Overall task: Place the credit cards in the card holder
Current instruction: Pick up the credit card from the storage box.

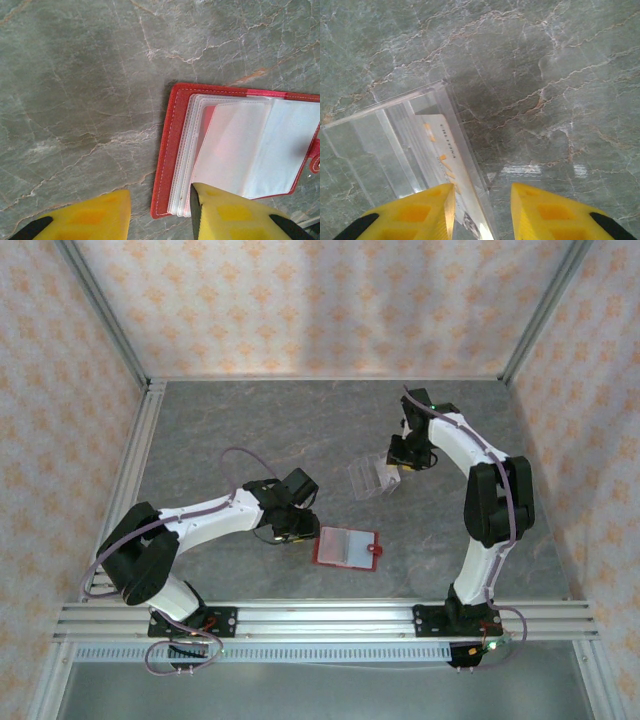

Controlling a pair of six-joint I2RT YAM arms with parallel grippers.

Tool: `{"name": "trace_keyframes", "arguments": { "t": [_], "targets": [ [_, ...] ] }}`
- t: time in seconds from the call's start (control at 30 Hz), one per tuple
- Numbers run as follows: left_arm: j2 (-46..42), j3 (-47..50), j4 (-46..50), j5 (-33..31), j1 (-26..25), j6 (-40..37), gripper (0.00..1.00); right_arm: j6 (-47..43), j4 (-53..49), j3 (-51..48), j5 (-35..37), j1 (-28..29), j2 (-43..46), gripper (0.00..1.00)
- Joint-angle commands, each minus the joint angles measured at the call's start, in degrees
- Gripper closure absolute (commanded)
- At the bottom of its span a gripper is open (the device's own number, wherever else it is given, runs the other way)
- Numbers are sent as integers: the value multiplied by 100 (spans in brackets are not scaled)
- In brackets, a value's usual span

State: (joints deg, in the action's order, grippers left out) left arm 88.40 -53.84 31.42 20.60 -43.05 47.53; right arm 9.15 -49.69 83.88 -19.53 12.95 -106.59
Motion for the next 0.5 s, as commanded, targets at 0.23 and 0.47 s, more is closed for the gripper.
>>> {"name": "trace_keyframes", "arguments": {
  "t": [0.23,0.47],
  "targets": [
    [-25,81,-31,-60,-28,63,63,-114,-216,280,58,249,-249,64],
    [-1,76,-39,-50,-28,59,63,-163,-277,257,299,260,-294,65]
  ]
}}
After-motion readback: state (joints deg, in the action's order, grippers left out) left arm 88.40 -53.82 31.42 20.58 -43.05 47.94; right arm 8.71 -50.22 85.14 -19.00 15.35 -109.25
